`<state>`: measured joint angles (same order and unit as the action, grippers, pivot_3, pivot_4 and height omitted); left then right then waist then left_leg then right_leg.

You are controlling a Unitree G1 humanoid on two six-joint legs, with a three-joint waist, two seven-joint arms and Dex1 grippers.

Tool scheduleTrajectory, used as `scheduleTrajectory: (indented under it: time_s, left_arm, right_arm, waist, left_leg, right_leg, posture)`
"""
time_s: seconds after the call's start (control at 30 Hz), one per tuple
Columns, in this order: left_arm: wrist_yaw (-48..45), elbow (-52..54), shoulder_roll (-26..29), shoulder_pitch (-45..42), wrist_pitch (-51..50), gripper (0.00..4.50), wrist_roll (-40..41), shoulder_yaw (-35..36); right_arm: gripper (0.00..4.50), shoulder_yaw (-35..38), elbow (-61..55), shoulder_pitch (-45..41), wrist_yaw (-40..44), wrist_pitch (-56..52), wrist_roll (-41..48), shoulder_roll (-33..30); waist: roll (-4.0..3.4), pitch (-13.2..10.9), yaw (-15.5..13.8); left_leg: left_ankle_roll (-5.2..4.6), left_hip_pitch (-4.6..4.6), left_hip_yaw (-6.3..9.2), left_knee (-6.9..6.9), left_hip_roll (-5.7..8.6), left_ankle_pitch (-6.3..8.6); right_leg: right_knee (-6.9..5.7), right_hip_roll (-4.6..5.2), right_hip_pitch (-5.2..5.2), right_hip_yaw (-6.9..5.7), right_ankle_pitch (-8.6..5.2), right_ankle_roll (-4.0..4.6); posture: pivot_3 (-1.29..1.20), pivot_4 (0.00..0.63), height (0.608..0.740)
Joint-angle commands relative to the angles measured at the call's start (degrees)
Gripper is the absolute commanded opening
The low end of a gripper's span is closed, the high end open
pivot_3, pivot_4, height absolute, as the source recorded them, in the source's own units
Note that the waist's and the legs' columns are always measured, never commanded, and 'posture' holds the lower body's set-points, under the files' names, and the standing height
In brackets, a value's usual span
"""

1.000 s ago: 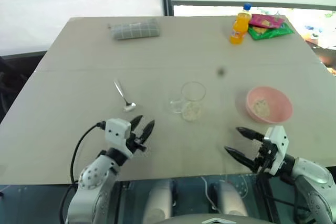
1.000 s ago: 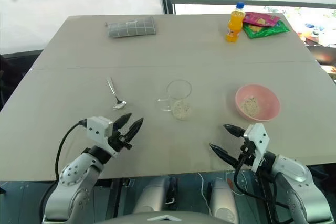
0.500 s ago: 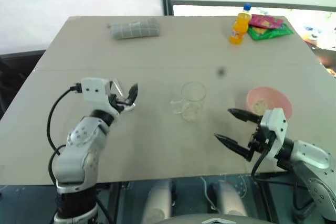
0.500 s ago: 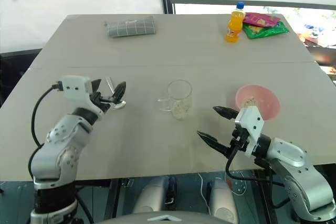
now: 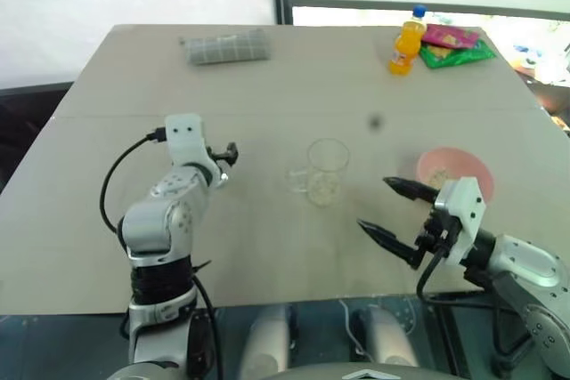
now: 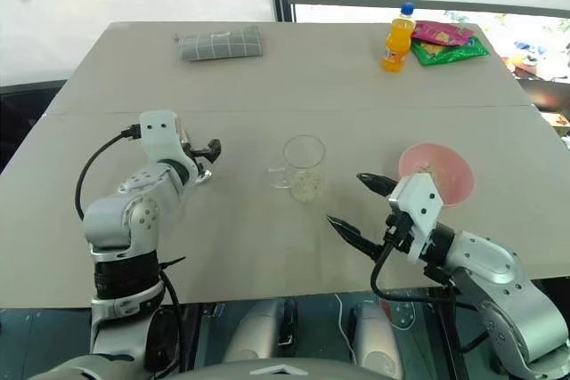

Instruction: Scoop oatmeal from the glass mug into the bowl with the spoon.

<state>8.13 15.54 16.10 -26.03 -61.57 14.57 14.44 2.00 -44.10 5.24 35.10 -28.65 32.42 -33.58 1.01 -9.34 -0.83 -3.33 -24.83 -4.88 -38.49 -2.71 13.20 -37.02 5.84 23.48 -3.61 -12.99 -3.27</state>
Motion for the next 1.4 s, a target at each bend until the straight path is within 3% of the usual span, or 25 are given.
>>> scheduleTrajectory:
  time_s: [0.03,0.53,0.63,0.83,0.87,0.9,1.1,1.23,1.4]
  left_arm:
    - [2.0,1.5,-0.3,-1.2,-1.6,4.37,-2.5,-0.3]
    - [2.9,-3.5,-4.2,-2.1,-3.3,4.37,-6.1,1.3]
    - [3.1,-2.5,-4.8,-1.4,-6.6,3.55,-6.4,2.1]
    - [3.3,1.0,-5.0,1.2,-11.6,0.96,-7.5,2.3]
    - [3.4,1.2,-5.1,1.4,-12.0,0.33,-7.8,2.6]
    - [3.5,1.3,-5.3,1.5,-12.2,0.08,-8.0,2.9]
    - [3.3,1.6,-6.5,1.2,-9.2,0.08,-8.4,4.9]
    - [1.3,2.2,-6.1,-0.7,-0.5,0.08,-7.0,6.0]
    - [-9.2,1.3,-0.7,-3.8,15.6,0.08,-4.7,3.7]
  right_arm:
    - [4.5,0.9,-2.1,-1.0,-0.9,-0.4,0.7,-0.4]
    - [4.5,0.6,-2.5,-1.5,-3.2,-2.3,0.6,-0.2]
    - [4.5,0.6,-2.3,-2.0,-3.5,-2.5,0.6,-0.1]
    - [4.5,0.6,-2.0,-2.8,-3.5,-2.8,0.7,-0.2]
    - [4.5,0.6,-1.9,-3.1,-3.5,-2.9,0.7,-0.2]
    - [4.5,0.6,-1.8,-3.3,-3.5,-2.9,0.7,-0.2]
    - [4.5,0.6,-1.9,-5.5,-3.7,-4.5,1.4,-0.1]
    - [4.5,1.3,-1.7,-6.2,-3.9,-5.3,2.0,-0.1]
    - [4.5,6.6,0.7,-10.6,-8.2,-7.8,7.8,2.3]
  waist:
    - [0.01,0.0,0.0]
    - [0.06,0.0,-0.1]
    - [0.07,0.0,0.0]
    - [0.05,0.0,0.2]
    - [0.04,0.1,0.2]
    - [0.03,0.1,0.2]
    - [0.03,0.1,0.2]
    - [0.06,0.1,0.1]
    - [0.26,0.0,-0.1]
  left_leg:
    - [0.0,0.0,0.0,0.0,0.0,0.0]
    - [-0.06,0.01,0.01,-0.01,0.02,0.03]
    - [-0.06,0.02,0.01,-0.01,0.02,0.03]
    - [-0.03,0.09,-0.05,0.01,0.0,0.02]
    - [-0.03,0.09,-0.04,0.0,0.0,0.02]
    - [-0.04,0.1,-0.05,0.0,0.0,0.02]
    - [-0.07,0.12,-0.06,0.0,0.0,0.04]
    - [-0.07,0.09,-0.04,0.0,0.0,0.04]
    - [-0.07,-0.01,-0.03,-0.04,0.02,0.04]
  right_leg:
    - [0.0,0.0,0.0,0.0,0.0,0.0]
    - [-0.02,0.03,-0.01,0.0,0.0,0.0]
    - [-0.04,0.03,-0.01,0.0,0.0,0.0]
    - [-0.07,0.03,-0.01,0.03,0.0,0.0]
    - [-0.08,0.03,-0.01,0.03,0.0,0.0]
    - [-0.08,0.03,-0.01,0.03,0.0,0.0]
    - [-0.09,0.04,-0.02,0.04,0.0,0.01]
    - [-0.1,0.04,0.0,0.03,0.0,0.01]
    - [-0.1,0.09,0.03,0.0,0.01,0.04]
  posture:
    - [0.0,0.15,0.718]
    - [0.0,0.15,0.718]
    - [0.0,0.15,0.718]
    - [0.0,0.15,0.718]
    - [0.0,0.15,0.718]
    - [0.0,0.15,0.718]
    - [0.0,0.15,0.718]
    - [0.0,0.15,0.718]
    - [0.0,0.15,0.718]
